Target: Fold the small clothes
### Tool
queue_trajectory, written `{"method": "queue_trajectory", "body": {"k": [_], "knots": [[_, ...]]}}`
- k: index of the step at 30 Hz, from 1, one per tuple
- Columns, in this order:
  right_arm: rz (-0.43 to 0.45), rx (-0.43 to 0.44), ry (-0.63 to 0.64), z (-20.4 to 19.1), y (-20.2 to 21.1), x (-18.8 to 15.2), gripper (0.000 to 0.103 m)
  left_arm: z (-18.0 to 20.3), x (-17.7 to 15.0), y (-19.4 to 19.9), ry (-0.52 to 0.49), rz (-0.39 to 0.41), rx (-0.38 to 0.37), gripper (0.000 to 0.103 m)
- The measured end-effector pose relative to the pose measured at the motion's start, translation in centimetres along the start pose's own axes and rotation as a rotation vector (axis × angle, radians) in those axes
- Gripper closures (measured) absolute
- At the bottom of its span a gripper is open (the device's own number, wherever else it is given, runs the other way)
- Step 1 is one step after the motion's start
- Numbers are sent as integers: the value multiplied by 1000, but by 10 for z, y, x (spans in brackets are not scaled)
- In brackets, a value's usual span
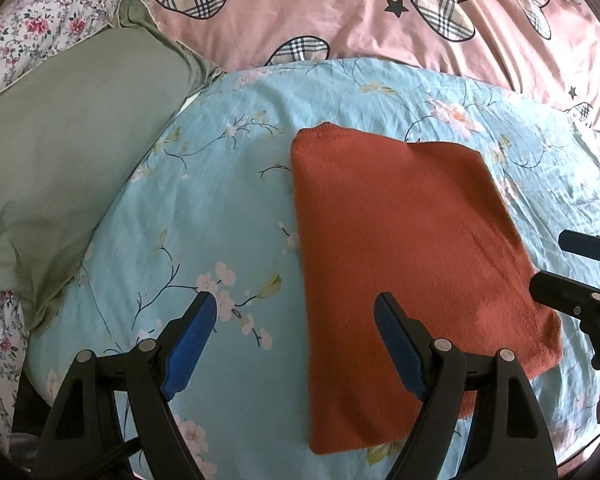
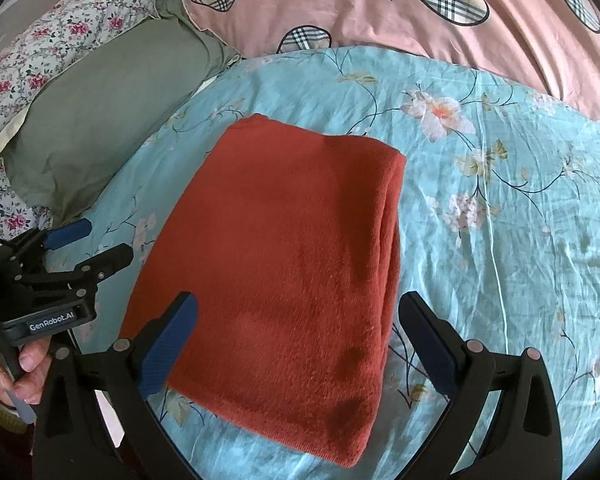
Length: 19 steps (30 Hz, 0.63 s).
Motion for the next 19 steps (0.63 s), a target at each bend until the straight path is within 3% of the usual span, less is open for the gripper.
{"method": "queue_trajectory", "body": {"k": [12, 19], "knots": [[9, -9, -25, 16, -7, 5, 3, -9, 20, -11, 45, 7, 33, 21], [-4, 9, -54, 13, -22, -3, 0, -6, 5, -23, 71, -16, 40, 20]]}}
Point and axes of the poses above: each gripper's, at about its wrist camera, not at the fingertips, and y roughly against the way its jaws point, z to its right, x to its top, the point moved 10 cm from there along -y, roughly the way its jaws point, and after that the axes turned 8 degrees about y, right-handed, at the moved point
